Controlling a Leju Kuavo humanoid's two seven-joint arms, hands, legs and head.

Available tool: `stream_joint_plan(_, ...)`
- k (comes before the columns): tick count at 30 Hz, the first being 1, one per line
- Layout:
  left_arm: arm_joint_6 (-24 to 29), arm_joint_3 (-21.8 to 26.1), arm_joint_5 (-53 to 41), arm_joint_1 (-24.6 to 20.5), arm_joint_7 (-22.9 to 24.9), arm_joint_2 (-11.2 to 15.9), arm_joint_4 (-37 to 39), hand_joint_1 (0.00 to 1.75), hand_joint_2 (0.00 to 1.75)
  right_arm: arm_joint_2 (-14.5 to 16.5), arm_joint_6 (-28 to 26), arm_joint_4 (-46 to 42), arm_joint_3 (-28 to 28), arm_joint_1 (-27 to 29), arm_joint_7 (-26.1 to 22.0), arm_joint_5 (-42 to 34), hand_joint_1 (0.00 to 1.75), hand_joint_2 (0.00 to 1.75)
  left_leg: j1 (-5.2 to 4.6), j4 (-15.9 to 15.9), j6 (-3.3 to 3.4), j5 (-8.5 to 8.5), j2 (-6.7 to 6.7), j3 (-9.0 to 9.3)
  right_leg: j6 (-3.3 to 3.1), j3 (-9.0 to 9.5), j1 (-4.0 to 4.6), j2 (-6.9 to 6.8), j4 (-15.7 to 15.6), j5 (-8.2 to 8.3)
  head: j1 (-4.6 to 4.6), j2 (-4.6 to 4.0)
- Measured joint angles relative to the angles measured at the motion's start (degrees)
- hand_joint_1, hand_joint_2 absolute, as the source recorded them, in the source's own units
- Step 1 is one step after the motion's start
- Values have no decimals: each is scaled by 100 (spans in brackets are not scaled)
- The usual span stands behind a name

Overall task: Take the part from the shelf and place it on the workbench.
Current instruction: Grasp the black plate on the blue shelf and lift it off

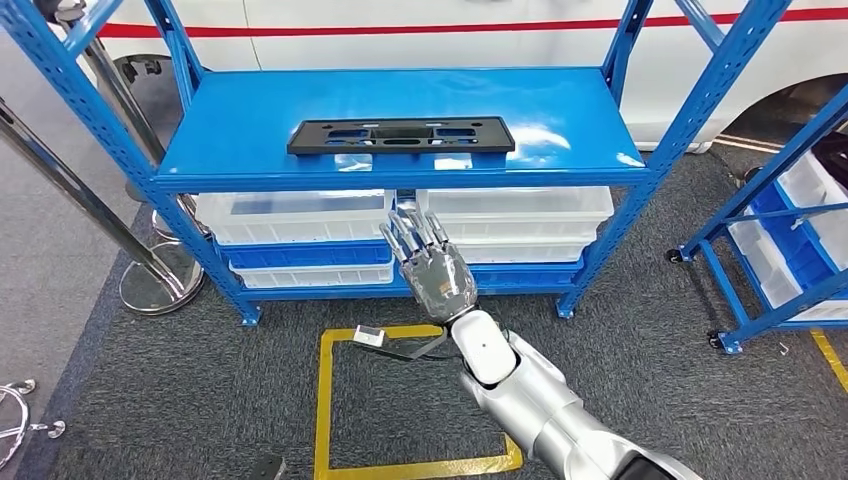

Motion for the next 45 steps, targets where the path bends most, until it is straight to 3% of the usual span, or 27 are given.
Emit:
stream_joint_plan(2, -10, -4, -3, -9, -1, -20, 2, 0, 0, -85, -36, -40, 134, -62, 336, 159, 0, 175, 15, -32, 61, 26, 8, 6, 49, -200, -14, -8, 442, -276, 1, 0)
stream_joint_plan(4, -33, -4, -2, -6, -19, -30, 5, 0, 0, -152, -61, -38, 231, -107, 634, 258, 0, 175, 11, -28, 83, 26, 12, -3, 76, -562, -18, -12, 1203, -615, 2, 0)
stream_joint_plan(5, -48, -3, -2, 2, -37, -34, 8, 0, 0, -179, -68, -26, 259, -114, 732, 283, 0, 175, 10, -23, 86, 25, 12, -4, 82, -693, -20, -12, 1469, -679, 2, 0)
stream_joint_plan(6, -62, -3, -2, 9, -57, -40, 13, 0, 0, -196, -73, -12, 271, -117, 766, 289, 0, 175, 9, -16, 87, 22, 10, -5, 81, -731, -21, -12, 1534, -634, 2, 0)
stream_joint_plan(7, -73, -4, -5, 13, -77, -48, 18, 0, 0, -205, -76, 2, 274, -120, 738, 293, 0, 175, 9, -8, 85, 18, 7, -3, 70, -650, -22, -13, 1357, -482, 2, 0)
stream_joint_plan(9, -84, -8, -17, 9, -108, -68, 26, 0, 0, -207, -84, 31, 271, -131, 560, 294, 0, 175, 3, 13, 68, 1, -1, -1, 31, -269, -17, -13, 589, -101, 2, 0)
stream_joint_plan(11, -94, -16, -48, -8, -127, -85, 27, 0, 0, -185, -93, 84, 244, -132, 334, 293, 0, 175, -16, 34, 28, -13, -7, -17, -6, -15, 2, -11, 37, 60, 0, 0)
stream_joint_plan(14, -107, -43, -95, -26, -141, -95, 29, 0, 0, -134, -99, 206, 142, -104, 135, 292, 0, 175, -23, 32, -60, -17, -9, -38, -67, 7, 7, -4, -68, 66, 0, 0)
stream_joint_plan(16, -111, -60, -107, -35, -143, -96, 30, 0, 0, -97, -101, 258, 81, -100, 98, 292, 0, 175, -11, 211, -119, -158, -10, -113, -135, 26, -16, -8, -110, 91, 0, 0)
stream_joint_plan(19, -116, -72, -140, -41, -144, -97, 30, 0, 0, -45, -105, 329, 10, -77, 41, 293, 0, 175, 10, 1210, -183, -656, -7, -562, -195, 33, -18, -17, -124, 96, -1, 0)
stream_joint_plan(20, -119, -84, -164, -40, -144, -97, 30, 0, 0, -38, -105, 356, -16, -54, 17, 293, 0, 175, 13, 1501, -194, -741, -6, -702, -198, 33, -12, -19, -120, 94, -1, 0)
stream_joint_plan(21, -122, -100, -191, -39, -144, -97, 30, 0, 0, -36, -105, 383, -46, -29, -7, 294, 0, 175, 14, 1609, -198, -721, -5, -760, -199, 33, -9, -19, -116, 90, -1, 0)
stream_joint_plan(22, -127, -119, -218, -39, -144, -97, 30, 0, 0, -33, -106, 400, -74, -5, -28, 295, 0, 175, 13, 1486, -191, -592, -5, -707, -198, 34, -7, -16, -109, 87, -1, 0)
stream_joint_plan(24, -138, -154, -255, -47, -145, -96, 30, 0, 0, -20, -107, 411, -124, 22, -61, 296, 0, 175, 9, 750, -145, -206, -6, -364, -184, 39, -4, -3, -91, 72, -1, 0)
stream_joint_plan(26, -157, -191, -282, -66, -154, -96, 30, 0, 0, -2, -109, 411, -180, 30, -111, 296, 0, 175, -17, 149, -91, -13, -11, -80, -148, 26, 10, 7, -72, 64, -1, 0)
stream_joint_plan(29, -184, -238, -297, -78, -174, -98, 30, 0, 0, 25, -110, 413, -255, 63, -227, 293, 0, 175, -34, 16, -27, -1, -21, -29, -61, 12, 14, 3, -80, 71, -1, 0)
stream_joint_plan(31, -189, -254, -297, -84, -186, -106, 30, 0, 0, 47, -111, 413, -296, 78, -275, 292, 0, 175, -9, -40, 36, 34, -18, -5, 4, -39, 10, -4, 54, -36, 0, 0)
stream_joint_plan(34, -190, -260, -296, -102, -194, -117, 30, 0, 0, 61, -114, 424, -338, 120, -315, 294, 0, 175, 2, -68, 99, 51, -9, 7, 68, -459, -17, -10, 953, -508, 1, 0)
stream_joint_plan(36, -187, -261, -297, -94, -193, -119, 30, 0, 0, 61, -114, 439, -359, 190, -342, 294, 0, 175, 1, -59, 101, 45, -11, 5, 93, -704, -36, -12, 1426, -620, 1, 0)
stream_joint_plan(37, -186, -261, -297, -89, -193, -119, 30, 0, 0, 61, -114, 444, -368, 215, -350, 294, 0, 175, 1, -51, 98, 39, -14, 5, 96, -689, -45, -13, 1376, -521, 2, 0)
stream_joint_plan(38, -185, -262, -297, -86, -193, -120, 30, 0, 0, 62, -115, 445, -373, 228, -354, 295, 0, 175, 1, -39, 90, 29, -17, 8, 91, -565, -54, -15, 1113, -335, 1, 0)
stream_joint_plan(40, -184, -264, -296, -87, -195, -121, 30, 0, 0, 65, -116, 443, -378, 226, -354, 296, 0, 175, -10, 1, 57, -4, -22, 5, 63, -201, -49, -22, 364, -10, 2, 0)
stream_joint_plan(42, -184, -265, -296, -85, -195, -121, 30, 0, 0, 73, -116, 441, -383, 227, -356, 297, 0, 175, -28, 28, 6, -30, -23, -6, 23, -21, -28, -20, -16, 68, 1, 0)
stream_joint_plan(45, -182, -266, -296, -82, -197, -121, 30, 0, 0, 85, -117, 436, -387, 238, -359, 297, 0, 175, -19, 34, -89, -59, -22, 3, -61, 3, -23, -8, -63, 61, 0, 0)
